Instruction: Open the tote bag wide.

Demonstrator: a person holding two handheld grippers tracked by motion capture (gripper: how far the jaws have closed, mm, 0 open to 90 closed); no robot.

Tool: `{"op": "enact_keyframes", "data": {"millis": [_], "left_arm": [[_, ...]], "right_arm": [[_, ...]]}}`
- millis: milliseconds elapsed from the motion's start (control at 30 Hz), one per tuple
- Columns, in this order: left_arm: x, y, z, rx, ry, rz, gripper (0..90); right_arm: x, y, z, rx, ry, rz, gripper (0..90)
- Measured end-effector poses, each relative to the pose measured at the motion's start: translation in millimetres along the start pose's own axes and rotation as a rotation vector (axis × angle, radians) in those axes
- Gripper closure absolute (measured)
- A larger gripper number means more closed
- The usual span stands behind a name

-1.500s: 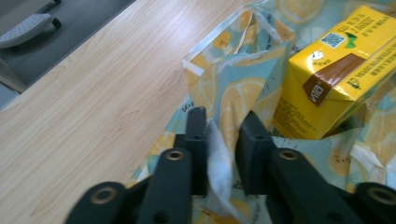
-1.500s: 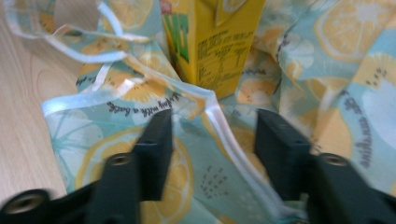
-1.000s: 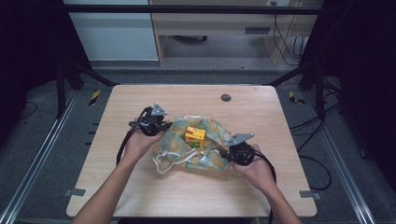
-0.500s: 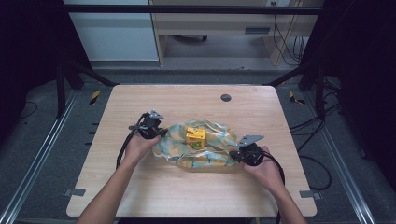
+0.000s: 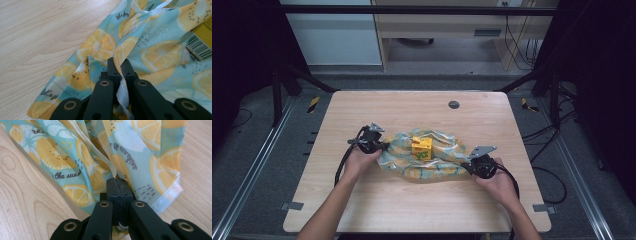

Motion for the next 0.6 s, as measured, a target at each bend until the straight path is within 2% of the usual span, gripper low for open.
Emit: {"op": "enact_keyframes", "data": {"millis": [600], "left_arm": [[-3.0, -9.6, -0.2, -0.024, 0.000, -0.022, 88.7]], "right_arm": [[-2.9, -4.0, 3.4, 0.016, -0.006, 0.010, 90.0]]}}
Point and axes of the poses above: each handheld gripper's, and its own axes: z roughly forward along the jaws, y roughly out of its top, x roughly to its left, the point moved 5 cm from there along z, roughly forward along the jaws, and after that the axes turned 15 degrees about z, right-handed, at the moved point
